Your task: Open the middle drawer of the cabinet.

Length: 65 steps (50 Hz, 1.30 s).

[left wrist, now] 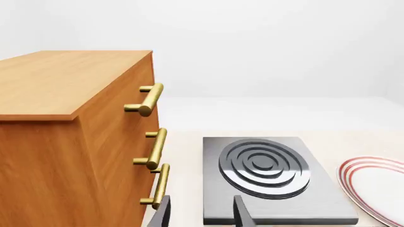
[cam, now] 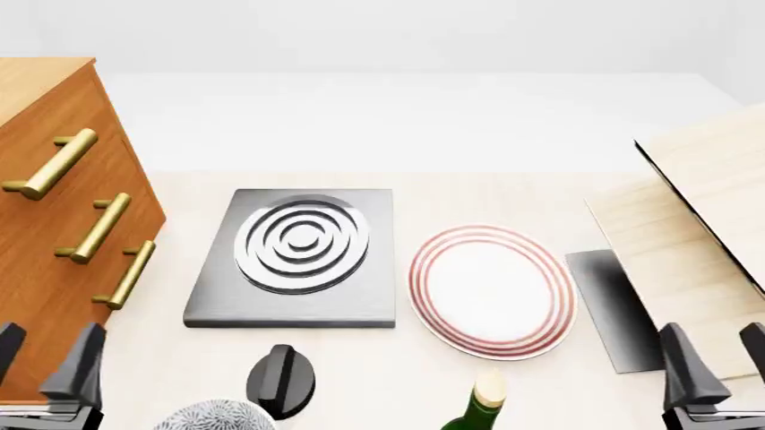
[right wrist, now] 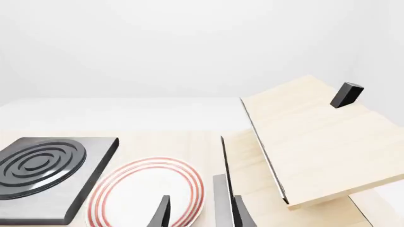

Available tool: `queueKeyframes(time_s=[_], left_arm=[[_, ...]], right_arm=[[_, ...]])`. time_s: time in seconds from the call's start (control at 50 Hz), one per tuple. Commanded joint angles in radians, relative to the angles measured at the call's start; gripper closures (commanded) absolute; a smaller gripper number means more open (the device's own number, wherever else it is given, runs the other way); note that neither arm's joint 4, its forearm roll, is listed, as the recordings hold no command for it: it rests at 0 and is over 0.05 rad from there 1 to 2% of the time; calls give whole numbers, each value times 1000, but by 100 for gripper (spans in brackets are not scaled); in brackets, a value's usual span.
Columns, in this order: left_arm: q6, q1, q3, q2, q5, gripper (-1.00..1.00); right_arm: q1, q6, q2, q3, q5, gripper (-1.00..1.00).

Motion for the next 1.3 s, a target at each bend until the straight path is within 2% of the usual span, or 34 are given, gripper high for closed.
queueKeyframes(time_s=[0.02,0.14,0.18,0.26,0.32,0.36,0.4,0.56,0.62,0.66,0.7,0.74,0.76,0.82,0.88,0.96,1.02,1.14,1.16,1.18,1.22,1.24,1.3], left_arm=[[6,-3,-3,42,-34,-100],[26,-12,-12,96,-80,-100],[96,2,-12,100,-88,-100],[147,4,-21,136,-118,-100],[222,1,-33,111,-102,-100],[251,14,-70,46,-34,-100],[328,3,-97,-5,9,-100],[428,-93,-169,-1,41,-100],[521,-104,-154,29,-21,-100],[539,-104,-146,43,-44,-100],[605,-94,-115,62,-105,-100],[604,-94,-115,141,-166,-100],[630,-93,-110,136,-171,-100],[720,-93,-70,187,-278,-100],[731,-101,-73,211,-298,-100],[826,-97,-22,321,-459,-100],[868,-99,-8,383,-538,-100],[956,-86,-1,603,-758,-100],[1004,-77,1,697,-849,-100],[1021,-69,1,750,-900,-100],[1027,-57,-1,873,-961,-100],[1010,-52,-10,891,-949,-100],[1085,-25,-1,1001,-1109,-100]], right_arm=[[0,0,7,-2,-3,-100],[0,0,7,-2,-4,-100],[0,0,7,-2,-4,-100],[0,0,7,-2,-4,-100],[0,0,6,-2,-4,-100],[0,0,6,-2,-4,-100],[0,0,6,-2,-4,-100],[0,0,7,-2,-4,-100],[0,0,7,-2,-4,-100],[0,0,7,-2,-4,-100],[0,0,7,-2,-4,-100],[0,0,7,-2,-5,-100],[0,0,7,-2,-5,-100],[0,0,7,-2,-5,-100],[0,0,7,-2,-4,-100],[0,1,7,-2,-5,-100],[0,1,7,-2,-5,-100],[0,0,8,-3,-5,-100],[0,1,9,-3,-5,-100],[0,1,8,-3,-5,-100],[0,0,8,-3,-5,-100],[0,1,9,-3,-5,-100],[0,0,8,-3,-5,-100]])
